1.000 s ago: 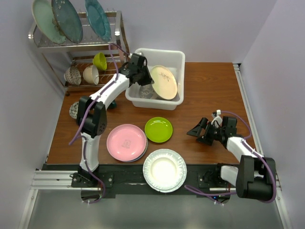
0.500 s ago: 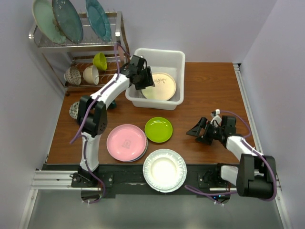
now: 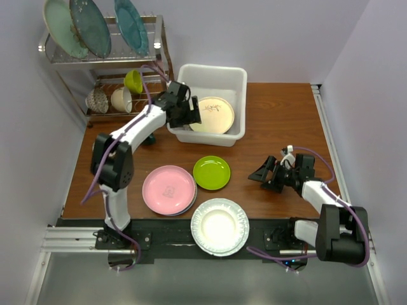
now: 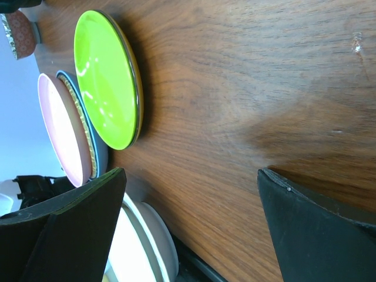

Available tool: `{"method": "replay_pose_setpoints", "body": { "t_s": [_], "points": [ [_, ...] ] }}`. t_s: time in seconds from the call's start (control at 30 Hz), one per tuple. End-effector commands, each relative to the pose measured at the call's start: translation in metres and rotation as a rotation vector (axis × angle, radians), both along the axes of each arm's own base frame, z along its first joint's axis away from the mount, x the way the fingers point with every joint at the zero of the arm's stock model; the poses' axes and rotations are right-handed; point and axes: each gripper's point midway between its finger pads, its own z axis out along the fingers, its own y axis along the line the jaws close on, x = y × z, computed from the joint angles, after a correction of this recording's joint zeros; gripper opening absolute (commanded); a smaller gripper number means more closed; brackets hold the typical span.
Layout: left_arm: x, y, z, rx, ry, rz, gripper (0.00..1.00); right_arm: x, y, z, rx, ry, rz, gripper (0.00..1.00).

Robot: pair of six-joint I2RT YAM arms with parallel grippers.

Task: Place the plates into the plastic bin on the countertop
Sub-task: Place the plate in the plastic bin, then pick up the plate at the center of the board.

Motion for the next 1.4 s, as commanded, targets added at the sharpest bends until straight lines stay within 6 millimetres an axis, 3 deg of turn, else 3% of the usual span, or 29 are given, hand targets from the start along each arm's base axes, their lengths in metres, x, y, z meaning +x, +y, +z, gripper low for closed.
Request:
{"method": "replay_pose_setpoints", "body": {
  "t_s": [0.0,0.07,0.1,0.13,0.2,0.23,0.3,0.33,0.4,0.43,0.5,0.63,0.8,1.37],
  "points": [
    [-0.017,0.005,0.124,-0.098,-0.308,-0.007,0.86,0.005,0.0,0.004,-0.014,-0.028,0.019,0.98],
    [-0.047,0.0,0.171,-0.164,-0.413,-0.044,1.0,0.005,0.001,0.004,-0.015,-0.028,0.022,0.98],
    [-0.056,-0.004,0.193,-0.205,-0.473,-0.055,1.0,0.004,0.001,0.004,-0.014,-0.029,0.022,0.98],
    [-0.08,-0.008,0.225,-0.278,-0.535,-0.11,1.0,0.005,0.0,0.004,-0.016,-0.031,0.021,0.98],
    [-0.103,-0.016,0.267,-0.392,-0.601,-0.169,1.0,0.004,0.001,0.004,-0.017,-0.031,0.021,0.98],
    [-0.123,-0.017,0.304,-0.468,-0.657,-0.22,1.0,0.004,0.001,0.004,-0.018,-0.03,0.024,0.98],
    [-0.144,-0.02,0.343,-0.563,-0.697,-0.267,1.0,0.005,0.0,0.004,-0.022,-0.03,0.021,0.98],
    [-0.161,-0.019,0.38,-0.62,-0.754,-0.316,1.0,0.004,0.001,0.004,-0.023,-0.032,0.025,0.98],
    [-0.179,-0.02,0.407,-0.674,-0.777,-0.344,1.0,0.004,0.0,0.005,-0.026,-0.032,0.022,0.98],
    [-0.191,-0.015,0.431,-0.704,-0.824,-0.354,1.0,0.004,0.001,0.004,-0.027,-0.03,0.023,0.98],
    [-0.204,-0.006,0.45,-0.74,-0.852,-0.341,1.0,0.004,0.0,0.004,-0.039,-0.035,0.019,0.98],
    [-0.22,0.013,0.474,-0.803,-0.912,-0.276,1.0,0.004,-0.002,0.004,-0.061,-0.033,0.007,0.98],
    [-0.234,0.011,0.49,-0.9,-0.91,-0.304,1.0,0.002,-0.003,0.005,-0.068,-0.011,0.008,0.98],
    [-0.233,0.002,0.484,-0.977,-0.882,-0.326,1.0,0.003,-0.001,-0.006,-0.066,0.033,0.021,0.98]
  ]
}}
